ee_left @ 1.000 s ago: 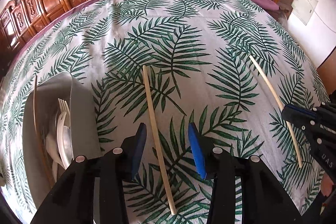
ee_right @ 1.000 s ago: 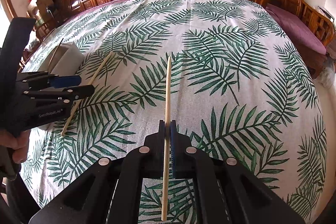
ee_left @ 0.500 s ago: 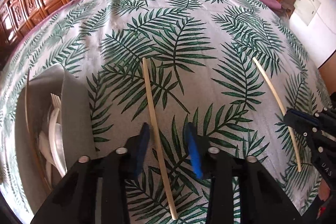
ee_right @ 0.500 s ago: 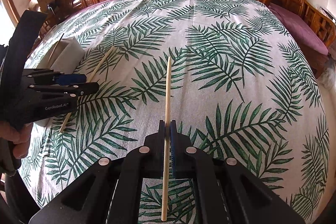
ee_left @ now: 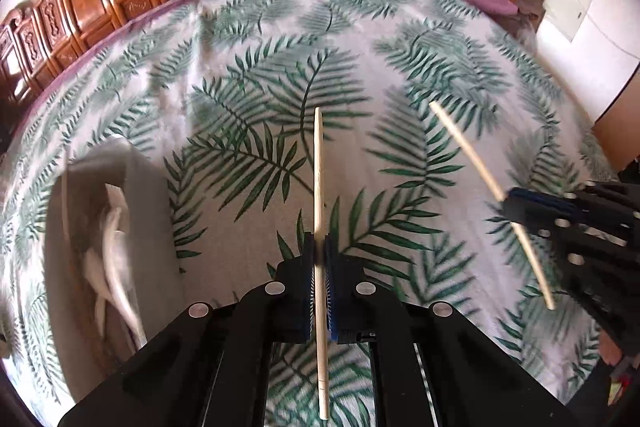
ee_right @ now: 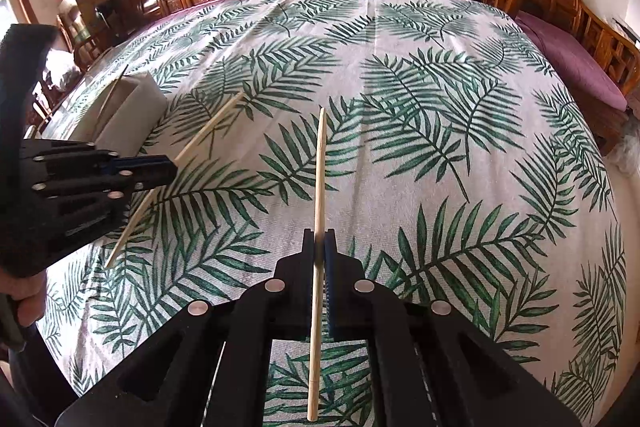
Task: Organize utensils
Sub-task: 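Lower the left tool onto another wooden chopstick and grasp it, then carry the chopstick to the tray with left tool while right tool carries its chopstick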
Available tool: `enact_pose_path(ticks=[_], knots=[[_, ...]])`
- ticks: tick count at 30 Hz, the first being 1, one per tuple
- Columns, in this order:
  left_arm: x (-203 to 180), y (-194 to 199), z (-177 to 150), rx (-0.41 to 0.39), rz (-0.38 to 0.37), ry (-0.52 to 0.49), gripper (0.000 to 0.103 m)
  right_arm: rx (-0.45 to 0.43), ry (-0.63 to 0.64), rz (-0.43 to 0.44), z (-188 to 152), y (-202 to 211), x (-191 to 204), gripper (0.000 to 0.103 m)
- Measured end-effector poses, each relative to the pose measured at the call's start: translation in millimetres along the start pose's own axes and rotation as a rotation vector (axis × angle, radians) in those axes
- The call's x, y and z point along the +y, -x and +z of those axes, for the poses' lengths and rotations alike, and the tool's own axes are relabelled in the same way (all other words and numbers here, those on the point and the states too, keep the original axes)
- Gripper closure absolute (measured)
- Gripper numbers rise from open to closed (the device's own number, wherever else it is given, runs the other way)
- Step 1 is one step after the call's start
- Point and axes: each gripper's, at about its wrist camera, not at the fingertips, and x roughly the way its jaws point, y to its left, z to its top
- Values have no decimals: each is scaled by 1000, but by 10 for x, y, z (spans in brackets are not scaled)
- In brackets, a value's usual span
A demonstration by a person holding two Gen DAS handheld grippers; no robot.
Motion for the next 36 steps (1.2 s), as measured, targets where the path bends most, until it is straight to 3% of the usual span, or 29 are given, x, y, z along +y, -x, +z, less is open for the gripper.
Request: enact_pose_path(ticks=[13, 23, 36], knots=[[-2, 905, -95, -132, -12, -5, 99, -84, 32, 27, 172, 374, 176, 97], [124, 1271, -235, -193, -2, 32, 99, -137, 58, 56, 266, 645, 338, 97], [716, 1431, -465, -217, 25, 107, 99, -146, 116, 95, 274, 734, 768, 97]])
